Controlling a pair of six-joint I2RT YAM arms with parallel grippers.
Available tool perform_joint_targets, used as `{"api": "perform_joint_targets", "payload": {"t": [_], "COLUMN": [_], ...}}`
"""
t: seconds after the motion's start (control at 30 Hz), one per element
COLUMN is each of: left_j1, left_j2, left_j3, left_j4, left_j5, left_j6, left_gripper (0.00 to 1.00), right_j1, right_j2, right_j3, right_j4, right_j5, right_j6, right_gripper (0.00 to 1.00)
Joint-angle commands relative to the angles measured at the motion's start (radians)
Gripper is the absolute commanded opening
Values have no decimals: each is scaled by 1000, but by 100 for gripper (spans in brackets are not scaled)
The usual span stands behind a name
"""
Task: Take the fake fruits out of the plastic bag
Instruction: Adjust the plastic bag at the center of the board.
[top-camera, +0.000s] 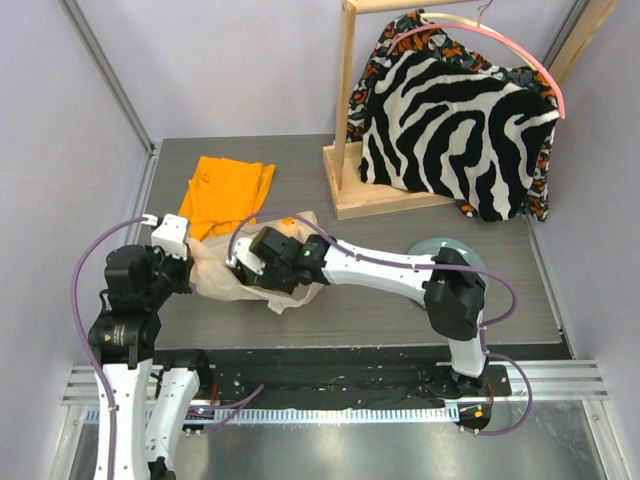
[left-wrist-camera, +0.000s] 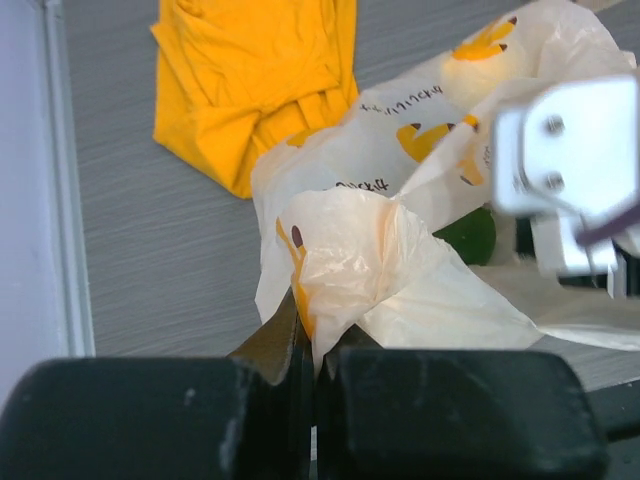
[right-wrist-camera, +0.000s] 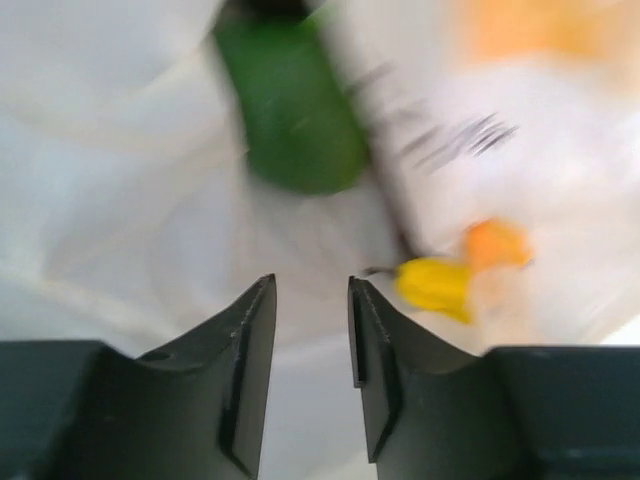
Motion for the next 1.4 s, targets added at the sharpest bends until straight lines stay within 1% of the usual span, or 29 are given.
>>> {"api": "perform_joint_targets", "payload": {"t": [0.0, 0.07, 0.1, 0.13, 0.2, 0.27, 0.3, 0.4, 0.47, 0.53, 0.6, 0.67, 0.73, 0.83, 0.93, 1.0, 1.07, 1.13, 1.2, 1.23, 1.37], "left_j1": [2, 1, 2, 1, 1, 2, 1, 1, 1, 1, 1, 1, 1, 1, 1, 4, 7, 8, 8, 8, 16], "left_j2": [-33, -39, -37, -34, -25, -8, -2, 27, 38, 50, 73, 101, 148, 203, 213, 207, 205, 202, 199, 196, 201], "left_j3": [56, 68, 70, 68, 59, 33, 25, 22, 28, 32, 39, 53, 79, 110, 114, 110, 116, 124, 133, 134, 142], "left_j4": [35, 57, 63, 68, 80, 95, 103, 124, 132, 137, 140, 143, 146, 157, 169, 180, 174, 158, 148, 144, 103], "left_j5": [-48, -40, -34, -40, -49, -49, -49, -65, -69, -66, -56, -49, -43, -36, -25, -28, -39, -43, -46, -48, -22], "left_j6": [-3, -15, -21, -35, -44, -44, -43, -53, -61, -66, -76, -95, -133, -194, -239, -248, -253, -247, -236, -234, -234], "left_gripper": [1, 2, 3, 3, 4, 6, 8, 10, 10, 10, 11, 11, 10, 8, 7, 7, 7, 7, 6, 6, 5], "right_j1": [-78, -119, -131, -151, -164, -174, -174, -168, -158, -151, -141, -131, -124, -127, -131, -136, -139, -144, -157, -165, -177], "right_j2": [85, 142, 189, 214, 272, 295, 301, 271, 204, 130, 91, 62, 62, 105, 171, 221, 254, 293, 320, 352, 432], "right_j3": [222, 298, 371, 408, 494, 534, 556, 539, 507, 454, 409, 378, 361, 377, 433, 470, 498, 513, 538, 550, 628], "right_j4": [30, 19, 18, 18, 19, 25, 25, 18, 10, 2, -7, -30, -42, -53, -59, -61, -64, -62, -53, -50, -45], "right_j5": [51, 48, 48, 49, 74, 88, 97, 83, 70, 14, -47, -156, -190, -196, -202, -217, -195, -162, -136, -132, -128], "right_j6": [9, 47, 61, 85, 116, 167, 182, 199, 190, 181, 182, 184, 198, 204, 237, 260, 283, 299, 360, 383, 426], "right_gripper": [42, 42, 42, 42, 43, 44, 45, 46, 46, 46, 46, 46, 45, 41, 38, 37, 38, 52, 66, 99, 100]}}
